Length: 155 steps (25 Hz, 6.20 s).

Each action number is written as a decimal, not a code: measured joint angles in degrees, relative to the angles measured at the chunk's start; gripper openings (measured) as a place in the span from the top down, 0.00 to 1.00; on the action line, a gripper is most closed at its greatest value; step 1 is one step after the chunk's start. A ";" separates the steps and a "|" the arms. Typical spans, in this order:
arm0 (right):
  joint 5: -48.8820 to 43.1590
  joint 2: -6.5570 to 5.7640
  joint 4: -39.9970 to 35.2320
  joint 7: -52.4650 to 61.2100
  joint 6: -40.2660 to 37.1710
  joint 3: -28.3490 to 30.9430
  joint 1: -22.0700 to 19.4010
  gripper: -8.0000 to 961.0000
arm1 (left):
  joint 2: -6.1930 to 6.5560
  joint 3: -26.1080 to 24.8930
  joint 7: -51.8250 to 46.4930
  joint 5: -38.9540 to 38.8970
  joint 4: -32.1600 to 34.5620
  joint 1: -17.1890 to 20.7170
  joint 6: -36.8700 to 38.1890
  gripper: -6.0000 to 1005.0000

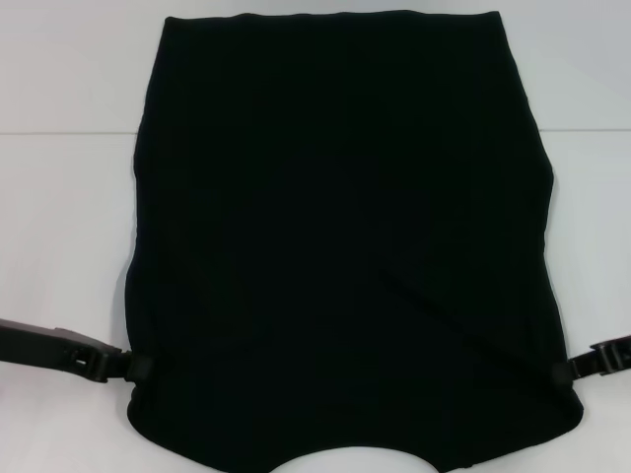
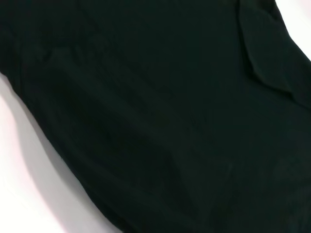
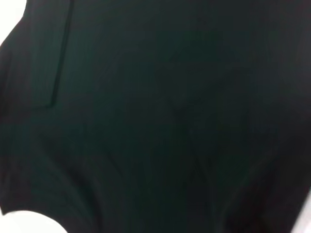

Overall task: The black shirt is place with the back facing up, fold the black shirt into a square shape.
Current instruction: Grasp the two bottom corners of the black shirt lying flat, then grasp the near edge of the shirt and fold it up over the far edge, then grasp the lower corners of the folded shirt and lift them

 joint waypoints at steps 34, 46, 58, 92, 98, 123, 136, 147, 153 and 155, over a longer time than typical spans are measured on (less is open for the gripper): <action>1.69 -3.22 -0.48 -22.50 -11.21 27.19 -22.98 0.95 | -1.21 -5.91 2.06 -2.50 0.00 7.46 14.82 0.95; 2.00 -4.15 -0.79 -24.08 -15.03 34.73 -19.31 0.95 | 0.74 -7.32 2.70 -7.28 -5.10 2.59 13.77 0.95; 3.96 -5.56 -0.36 -19.65 -1.22 34.27 -3.29 0.95 | 6.51 -7.19 -1.51 -14.63 -17.20 -13.69 -11.40 0.95; 15.41 0.68 20.17 -27.31 54.11 17.21 11.63 0.92 | -1.71 -6.62 15.31 -23.47 -30.38 -22.50 -60.32 0.93; 15.49 0.83 18.17 -27.35 53.82 17.20 11.19 0.81 | -1.75 -5.42 15.35 -23.42 -30.22 -22.29 -61.79 0.77; 15.22 -2.42 7.31 -18.62 20.49 16.54 5.50 0.12 | -2.56 1.40 8.44 -20.66 -9.43 -3.68 -24.32 0.11; 15.43 -1.71 7.64 -18.22 22.06 15.52 6.54 0.12 | -3.77 8.89 9.98 -16.10 -11.00 -3.42 -36.11 0.11; 15.49 -1.14 7.70 -18.21 23.81 15.53 6.65 0.12 | -3.78 10.99 9.89 -13.06 -11.26 -4.01 -36.57 0.11; 15.49 -1.15 7.70 -18.21 23.72 15.53 6.05 0.13 | -3.82 11.63 9.97 -12.99 -11.07 -4.02 -36.36 0.22; 15.49 -1.15 7.70 -18.21 23.73 15.53 5.91 0.13 | -3.74 11.52 9.99 -12.99 -11.11 -4.02 -36.44 0.32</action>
